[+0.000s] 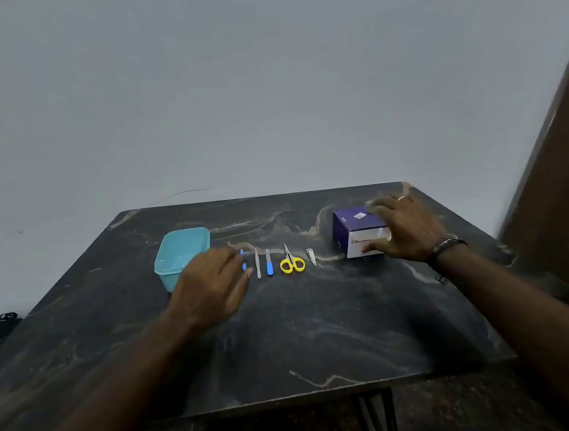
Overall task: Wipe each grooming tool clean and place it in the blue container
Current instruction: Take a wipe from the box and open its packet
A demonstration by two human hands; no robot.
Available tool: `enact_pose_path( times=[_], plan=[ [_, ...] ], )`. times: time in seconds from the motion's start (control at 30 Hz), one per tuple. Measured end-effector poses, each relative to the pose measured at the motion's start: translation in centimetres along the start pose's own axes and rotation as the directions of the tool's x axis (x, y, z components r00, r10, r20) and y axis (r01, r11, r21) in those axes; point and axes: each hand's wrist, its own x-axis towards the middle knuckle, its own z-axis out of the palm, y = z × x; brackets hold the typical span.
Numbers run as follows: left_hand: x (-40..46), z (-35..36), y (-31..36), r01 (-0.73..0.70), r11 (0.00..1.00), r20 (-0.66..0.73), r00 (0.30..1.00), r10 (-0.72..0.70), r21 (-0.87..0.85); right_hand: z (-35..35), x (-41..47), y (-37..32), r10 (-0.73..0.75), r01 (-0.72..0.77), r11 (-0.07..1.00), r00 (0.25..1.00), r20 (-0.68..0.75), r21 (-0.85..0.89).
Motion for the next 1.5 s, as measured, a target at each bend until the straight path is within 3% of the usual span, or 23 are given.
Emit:
enact_pose_path(
  times=[0.13, 0.3, 0.53, 0.87, 1.07, 1.3, 1.5],
  plan=[
    [-2.9, 0.5, 0.8, 0.101, 0.994, 0.086, 0.992, -0.097, -0.042, 0.3, -1.2, -0.2, 0.037, -0.037, 0.999, 0.999, 0.027, -0.022],
    [-3.1, -0.5, 0.2, 0.213, 0.976, 0.076, 0.975, -0.209, -0.049, 1.2, -1.3, -0.5, 0.034, -0.031, 0.995, 0.999, 0.031, -0.098],
    [-3.7, -0.6, -0.3, 0.448, 0.892, 0.146, 0.888, -0.436, -0.058, 1.7, -0.9, -0.4, -0.007, -0.002, 0.981, 0.999, -0.045, -0.196],
    [-3.5, -0.6, -0.4, 0.486, 0.869, 0.29, 0.848, -0.444, -0.09, 2.7, -1.0, 0.3, -0.136, 0.085, 0.96, 0.975, -0.178, -0.265],
    [-3.6, -0.4, -0.5, 0.516, 0.855, 0.295, 0.826, -0.481, -0.052, 3.3, -0.8, 0.9, -0.214, 0.116, 0.944, 0.928, -0.304, -0.31],
    [-3.7, 0.0, -0.9, 0.608, 0.79, 0.351, 0.724, -0.594, 0.082, 1.3, 1.4, 1.8, -0.163, 0.048, 0.959, 0.9, -0.405, -0.28],
    [-3.2, -0.3, -0.5, 0.615, 0.78, 0.387, 0.695, -0.605, 0.116, -0.1, 4.0, 2.4, -0.023, -0.087, 0.969, 0.902, -0.43, -0.233]
  ],
)
